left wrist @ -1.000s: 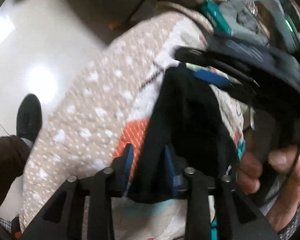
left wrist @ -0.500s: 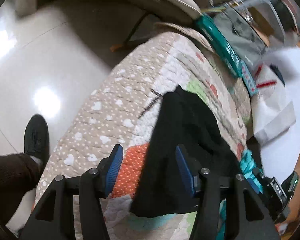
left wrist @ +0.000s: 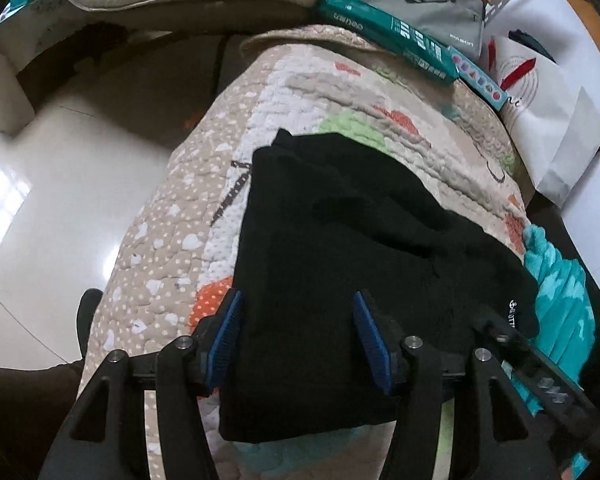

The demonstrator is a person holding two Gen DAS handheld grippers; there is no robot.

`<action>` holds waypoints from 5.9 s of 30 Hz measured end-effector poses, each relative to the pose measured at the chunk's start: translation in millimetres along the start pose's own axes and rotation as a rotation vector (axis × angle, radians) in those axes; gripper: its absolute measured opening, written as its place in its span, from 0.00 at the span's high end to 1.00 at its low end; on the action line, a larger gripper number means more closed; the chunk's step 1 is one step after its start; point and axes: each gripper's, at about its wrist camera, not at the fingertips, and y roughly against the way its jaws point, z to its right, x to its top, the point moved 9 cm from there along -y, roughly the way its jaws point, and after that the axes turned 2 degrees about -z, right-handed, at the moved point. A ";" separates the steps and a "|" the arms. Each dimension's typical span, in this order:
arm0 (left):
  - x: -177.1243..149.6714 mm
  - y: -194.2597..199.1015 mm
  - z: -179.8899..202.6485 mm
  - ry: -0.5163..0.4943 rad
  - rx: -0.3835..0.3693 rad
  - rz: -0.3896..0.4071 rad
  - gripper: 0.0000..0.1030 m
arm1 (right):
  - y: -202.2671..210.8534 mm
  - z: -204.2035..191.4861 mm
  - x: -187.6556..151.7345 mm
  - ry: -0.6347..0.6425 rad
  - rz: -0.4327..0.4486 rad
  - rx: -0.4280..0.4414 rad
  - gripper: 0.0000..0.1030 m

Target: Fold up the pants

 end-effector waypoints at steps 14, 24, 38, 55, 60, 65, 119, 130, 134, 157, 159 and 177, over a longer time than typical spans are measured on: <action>1.1 -0.7 10.2 -0.078 0.058 0.012 0.45 | 43.6 46.3 -14.3 -0.166 0.105 0.026 0.35; 10.2 23.2 35.7 -0.232 0.141 0.161 0.45 | 68.9 62.6 -42.7 -0.207 0.108 0.016 0.34; 2.8 25.3 53.1 -0.325 0.180 0.160 0.45 | 65.8 66.9 -51.2 -0.241 0.103 0.044 0.34; 44.0 -31.9 215.1 -0.598 -0.079 -0.072 0.37 | 51.3 122.5 -66.4 -0.514 0.100 0.056 0.33; 28.7 -83.6 278.1 -0.639 -0.239 -0.263 0.37 | 43.5 132.2 -53.2 -0.525 0.146 0.061 0.33; 4.2 -127.6 320.1 -0.716 -0.284 -0.411 0.35 | 30.4 127.2 -36.5 -0.482 0.167 0.056 0.32; 89.2 -16.5 26.9 0.051 -0.497 -0.227 0.74 | 35.1 -182.1 -21.7 0.633 0.178 -0.047 0.78; 95.4 -31.0 -39.7 0.249 -0.402 -0.282 0.53 | 3.6 -200.3 -71.2 0.807 0.135 -0.070 0.26; 93.0 -26.1 -47.3 0.264 -0.372 -0.268 0.52 | 14.2 -201.3 -80.6 0.829 0.138 -0.047 0.18; 48.9 12.5 -77.5 0.337 -0.343 -0.190 0.45 | 44.2 -90.1 59.5 0.348 0.116 0.005 0.18; 38.3 5.6 -62.4 0.300 -0.352 -0.222 0.45 | 21.8 -89.4 75.1 0.333 0.084 -0.013 0.19; 18.9 -13.7 -51.6 0.219 -0.249 -0.308 0.45 | -53.7 -97.2 110.4 0.466 -0.086 -0.190 0.94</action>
